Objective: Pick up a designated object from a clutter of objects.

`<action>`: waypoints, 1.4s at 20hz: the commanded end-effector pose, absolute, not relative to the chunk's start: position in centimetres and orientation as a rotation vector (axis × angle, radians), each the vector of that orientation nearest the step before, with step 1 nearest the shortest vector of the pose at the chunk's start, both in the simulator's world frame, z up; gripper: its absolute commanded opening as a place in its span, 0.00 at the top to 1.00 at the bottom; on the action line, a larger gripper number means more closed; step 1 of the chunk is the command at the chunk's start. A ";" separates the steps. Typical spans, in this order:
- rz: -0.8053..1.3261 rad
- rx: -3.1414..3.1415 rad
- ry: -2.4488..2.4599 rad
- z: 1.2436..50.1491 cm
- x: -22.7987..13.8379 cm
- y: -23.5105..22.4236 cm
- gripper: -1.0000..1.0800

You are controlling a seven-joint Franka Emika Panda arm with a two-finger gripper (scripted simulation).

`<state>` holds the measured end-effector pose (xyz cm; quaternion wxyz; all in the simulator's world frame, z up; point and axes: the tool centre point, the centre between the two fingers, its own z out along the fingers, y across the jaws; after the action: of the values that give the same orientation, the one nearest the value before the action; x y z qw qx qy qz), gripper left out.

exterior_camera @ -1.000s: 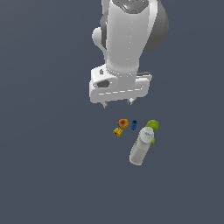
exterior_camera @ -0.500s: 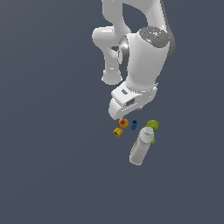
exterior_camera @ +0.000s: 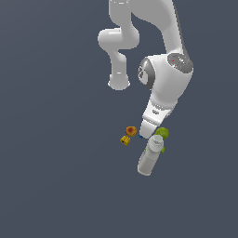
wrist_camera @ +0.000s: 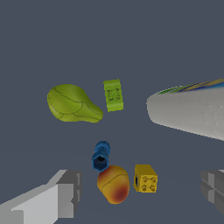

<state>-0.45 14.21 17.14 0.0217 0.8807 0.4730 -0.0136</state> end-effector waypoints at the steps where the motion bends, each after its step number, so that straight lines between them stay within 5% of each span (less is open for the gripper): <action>1: -0.037 2.654 1.608 15.7 -1.0 15.9 0.04; 14: -0.008 2.319 2.109 10.7 -4.1 22.1 0.04; 28: -0.001 2.258 2.184 9.1 -4.7 23.1 0.04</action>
<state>-4.67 23.08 9.46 0.0003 0.7191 0.6949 -0.0001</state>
